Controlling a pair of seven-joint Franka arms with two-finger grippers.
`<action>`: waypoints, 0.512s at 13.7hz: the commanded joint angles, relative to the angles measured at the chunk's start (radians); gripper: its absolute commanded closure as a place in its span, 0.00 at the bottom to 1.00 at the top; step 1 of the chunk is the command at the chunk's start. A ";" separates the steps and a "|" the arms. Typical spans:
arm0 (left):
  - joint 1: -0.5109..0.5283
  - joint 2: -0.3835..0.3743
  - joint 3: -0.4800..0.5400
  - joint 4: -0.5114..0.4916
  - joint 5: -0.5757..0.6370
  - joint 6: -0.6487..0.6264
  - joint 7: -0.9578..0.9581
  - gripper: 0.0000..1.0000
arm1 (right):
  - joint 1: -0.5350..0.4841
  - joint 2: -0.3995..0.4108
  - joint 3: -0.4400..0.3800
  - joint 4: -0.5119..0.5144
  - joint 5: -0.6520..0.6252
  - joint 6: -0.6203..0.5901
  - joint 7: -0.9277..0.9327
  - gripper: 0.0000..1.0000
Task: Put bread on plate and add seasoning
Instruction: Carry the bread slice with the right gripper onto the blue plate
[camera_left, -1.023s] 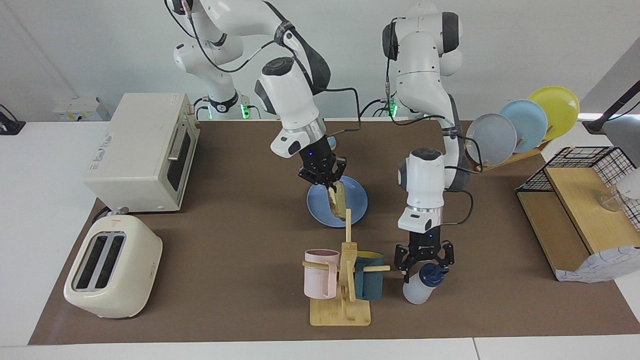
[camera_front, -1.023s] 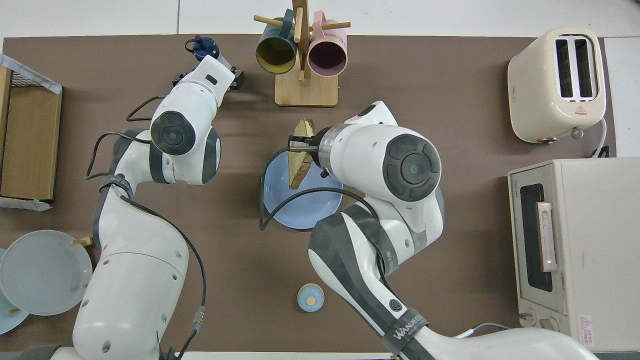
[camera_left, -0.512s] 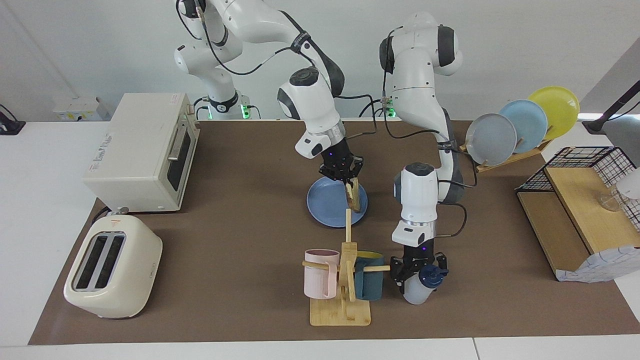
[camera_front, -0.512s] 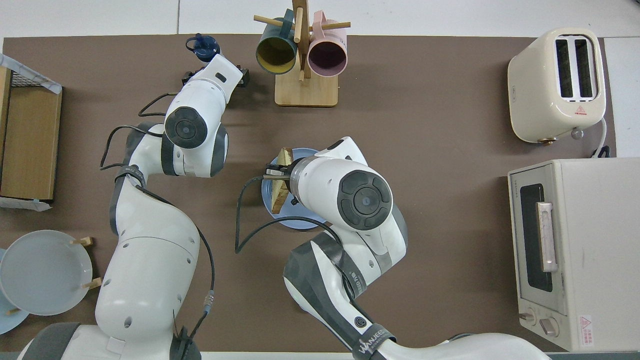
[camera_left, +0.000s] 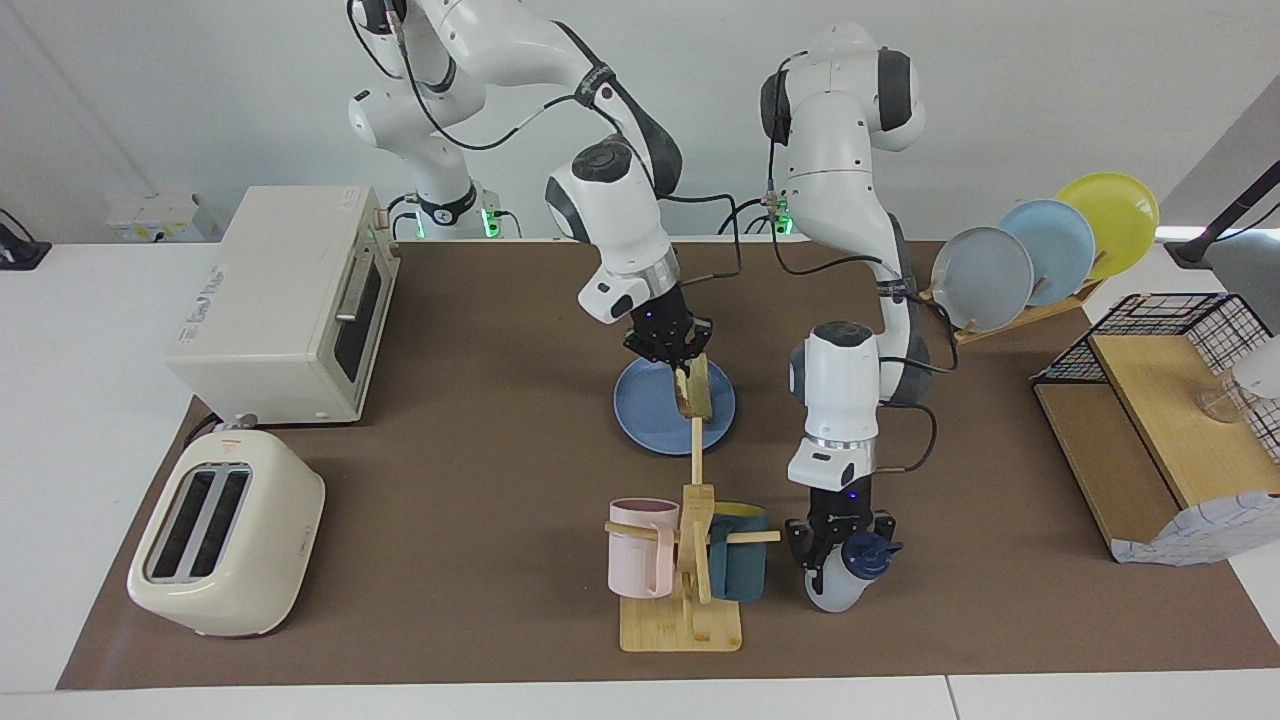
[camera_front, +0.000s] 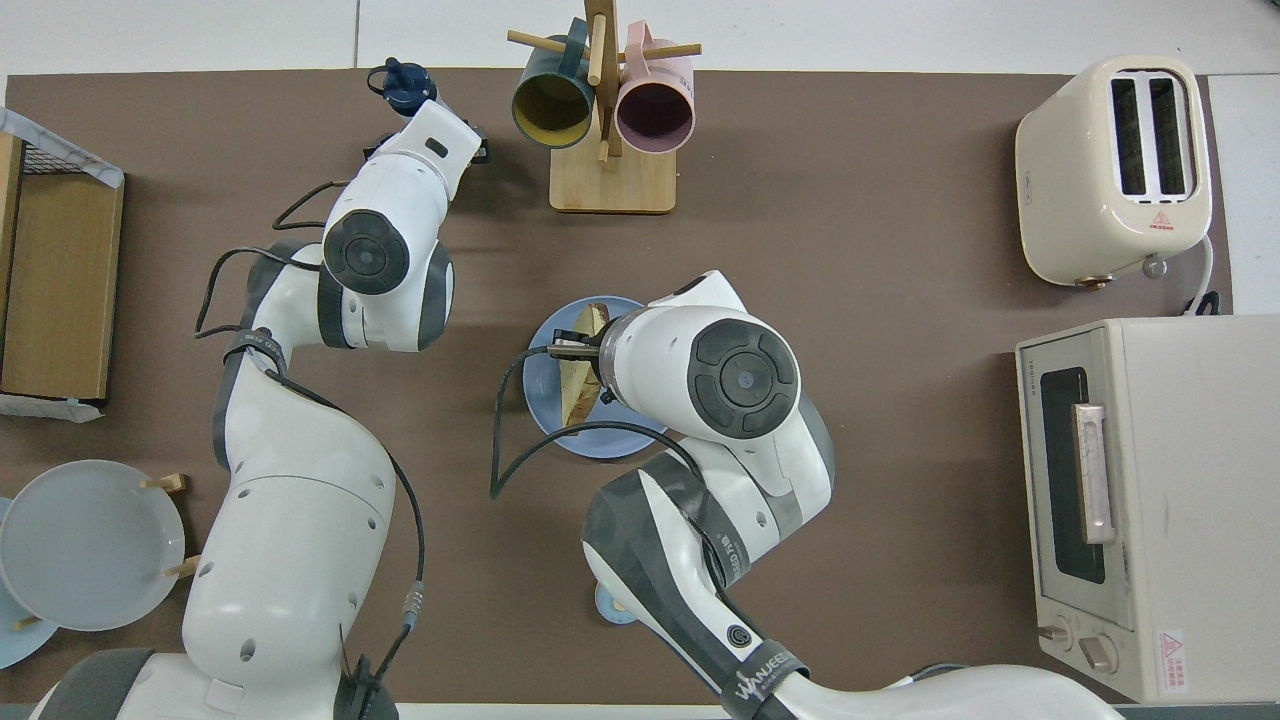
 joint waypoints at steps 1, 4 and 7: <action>0.014 -0.039 -0.010 -0.012 -0.001 0.004 -0.002 1.00 | -0.006 -0.030 0.004 -0.030 0.009 -0.021 0.003 1.00; 0.019 -0.091 -0.010 -0.025 0.000 -0.045 -0.001 1.00 | -0.023 -0.041 0.001 -0.068 0.009 -0.010 0.003 1.00; 0.043 -0.154 -0.012 -0.022 0.002 -0.139 0.012 1.00 | -0.031 -0.071 0.001 -0.169 0.008 0.051 -0.004 1.00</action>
